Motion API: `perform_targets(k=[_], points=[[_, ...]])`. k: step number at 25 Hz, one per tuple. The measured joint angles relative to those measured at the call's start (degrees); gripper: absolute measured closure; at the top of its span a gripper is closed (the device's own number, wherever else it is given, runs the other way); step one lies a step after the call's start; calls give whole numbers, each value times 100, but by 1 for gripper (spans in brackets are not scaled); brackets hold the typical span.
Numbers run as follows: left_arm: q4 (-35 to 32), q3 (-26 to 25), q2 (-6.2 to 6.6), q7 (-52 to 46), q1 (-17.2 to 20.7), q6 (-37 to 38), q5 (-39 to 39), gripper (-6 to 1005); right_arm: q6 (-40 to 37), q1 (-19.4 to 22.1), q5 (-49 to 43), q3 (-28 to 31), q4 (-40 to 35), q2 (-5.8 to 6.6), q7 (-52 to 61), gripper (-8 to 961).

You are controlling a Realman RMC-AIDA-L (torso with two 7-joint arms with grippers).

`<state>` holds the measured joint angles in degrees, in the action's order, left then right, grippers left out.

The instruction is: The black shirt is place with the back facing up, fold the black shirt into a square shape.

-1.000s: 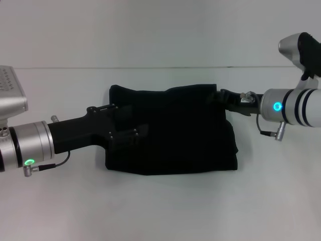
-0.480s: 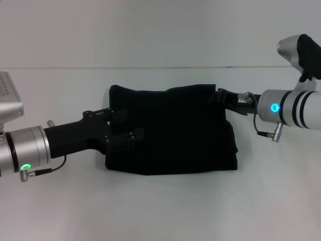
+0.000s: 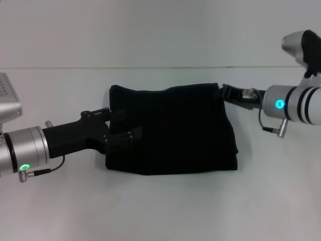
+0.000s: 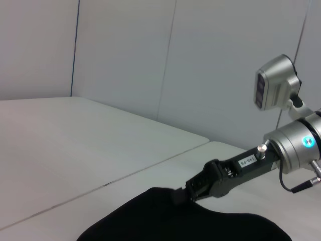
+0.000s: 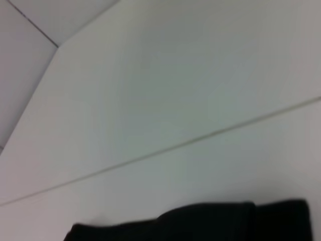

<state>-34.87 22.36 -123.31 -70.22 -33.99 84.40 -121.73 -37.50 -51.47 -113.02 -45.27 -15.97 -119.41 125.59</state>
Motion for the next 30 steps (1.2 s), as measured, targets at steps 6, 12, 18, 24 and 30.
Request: perform_targets(k=[6, 12, 18, 24, 30], points=[[19, -30, 0, 0, -15, -23, 36, 272, -63, 41, 23, 10, -160, 93, -15, 898], [23, -31, -3, 0, -18, -23, 119, 270, -170, 40, 41, -28, -165, 152, 7, 858], [24, -31, -7, 0, -19, -24, 153, 269, -98, 116, 37, -12, -150, 79, -23, 818], [47, -31, -1, 0, -35, -107, 199, 267, 95, 510, 255, 14, -518, -19, -337, 778], [92, -57, 0, -1, -35, -173, 383, 265, -558, 908, 792, 13, -919, 105, -929, 491]])
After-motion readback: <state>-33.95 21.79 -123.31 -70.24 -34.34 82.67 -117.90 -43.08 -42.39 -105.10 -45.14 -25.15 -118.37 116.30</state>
